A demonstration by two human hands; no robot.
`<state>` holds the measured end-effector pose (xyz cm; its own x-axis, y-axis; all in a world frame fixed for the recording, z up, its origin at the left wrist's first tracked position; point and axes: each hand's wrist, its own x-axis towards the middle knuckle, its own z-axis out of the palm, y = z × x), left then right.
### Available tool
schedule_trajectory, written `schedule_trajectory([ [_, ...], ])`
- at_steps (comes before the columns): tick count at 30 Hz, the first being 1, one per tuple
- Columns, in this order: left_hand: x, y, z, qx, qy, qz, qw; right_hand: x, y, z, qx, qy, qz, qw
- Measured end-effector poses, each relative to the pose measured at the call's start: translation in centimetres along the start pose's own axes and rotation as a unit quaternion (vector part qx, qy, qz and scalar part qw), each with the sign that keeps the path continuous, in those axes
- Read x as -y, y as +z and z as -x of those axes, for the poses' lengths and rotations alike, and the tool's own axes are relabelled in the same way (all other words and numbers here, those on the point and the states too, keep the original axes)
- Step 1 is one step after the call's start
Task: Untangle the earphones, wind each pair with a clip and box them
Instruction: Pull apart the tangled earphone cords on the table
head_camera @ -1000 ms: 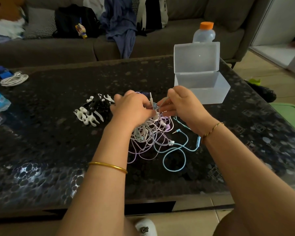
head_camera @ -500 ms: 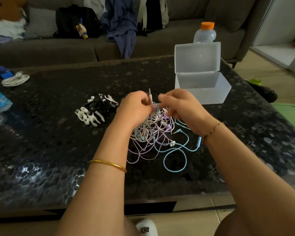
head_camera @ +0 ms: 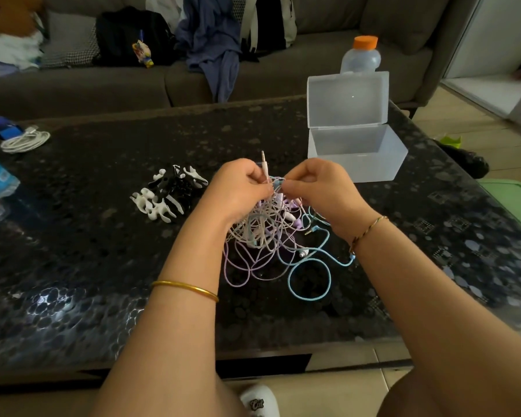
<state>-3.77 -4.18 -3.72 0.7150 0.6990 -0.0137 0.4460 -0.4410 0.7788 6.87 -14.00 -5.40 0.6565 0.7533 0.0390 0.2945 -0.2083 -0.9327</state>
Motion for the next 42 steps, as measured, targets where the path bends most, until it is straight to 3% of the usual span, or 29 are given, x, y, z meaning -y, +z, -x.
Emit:
schedule_trajectory([
  [7, -0.5, 0.2, 0.4, 0.025, 0.001, -0.034, 0.999, 0.2, 0.0, 0.3, 0.036, 0.096, -0.191, 0.976],
  [11, -0.4, 0.3, 0.3, 0.009, -0.016, -0.024, 1.000, 0.2, -0.4, 0.3, 0.033, 0.101, -0.170, 0.980],
  [17, -0.7, 0.4, -0.2, 0.003, -0.075, 0.063, 0.995, 0.0, -0.1, 0.4, 0.003, 0.050, -0.022, 0.999],
  [22, -0.2, 0.5, -0.1, 0.016, -0.066, 0.052, 0.996, 0.1, -0.4, 0.4, 0.029, 0.097, -0.184, 0.978],
  [26, 0.0, 0.3, -0.2, -0.017, -0.060, -0.043, 0.997, 0.6, -1.6, -0.2, -0.048, 0.132, -0.271, 0.952],
  [27, 0.2, 0.2, -0.3, -0.029, -0.060, -0.056, 0.996, 0.5, -2.0, -0.4, -0.078, 0.137, -0.256, 0.954],
  [28, 0.3, 0.1, -0.3, -0.039, -0.060, -0.063, 0.995, 0.3, -2.4, -0.6, -0.108, 0.133, -0.163, 0.972],
  [29, 0.4, 0.1, -0.3, -0.045, -0.060, -0.066, 0.995, -0.1, -3.0, -0.8, -0.125, 0.126, 0.007, 0.984],
  [30, 0.5, 0.1, -0.3, -0.047, -0.059, -0.069, 0.995, -0.5, -3.4, -0.9, -0.124, 0.124, 0.192, 0.965],
  [31, 0.5, 0.1, -0.3, -0.046, -0.061, -0.070, 0.995, -0.8, -3.7, -0.7, -0.114, 0.128, 0.342, 0.924],
  [33, 0.5, 0.1, -0.3, -0.047, -0.061, -0.057, 0.995, -1.0, -3.8, -0.2, -0.057, 0.153, 0.481, 0.861],
  [35, 0.4, 0.1, -0.4, -0.049, -0.064, -0.036, 0.996, -1.0, -3.3, 0.2, -0.022, 0.120, 0.530, 0.839],
  [36, 0.3, 0.1, -0.5, -0.052, -0.068, -0.027, 0.996, -0.7, -3.0, 0.4, -0.012, 0.085, 0.526, 0.846],
  [39, 0.6, 0.1, -0.7, -0.056, -0.079, -0.004, 0.995, 0.3, -1.5, 0.9, 0.063, -0.007, 0.358, 0.932],
  [40, 0.5, 0.0, -0.6, -0.060, -0.079, 0.000, 0.995, 0.7, -0.9, 1.3, 0.108, -0.020, 0.316, 0.942],
  [42, 0.4, -0.1, -0.5, -0.066, -0.078, 0.002, 0.995, 1.0, 0.2, 2.1, 0.188, -0.035, 0.328, 0.925],
])
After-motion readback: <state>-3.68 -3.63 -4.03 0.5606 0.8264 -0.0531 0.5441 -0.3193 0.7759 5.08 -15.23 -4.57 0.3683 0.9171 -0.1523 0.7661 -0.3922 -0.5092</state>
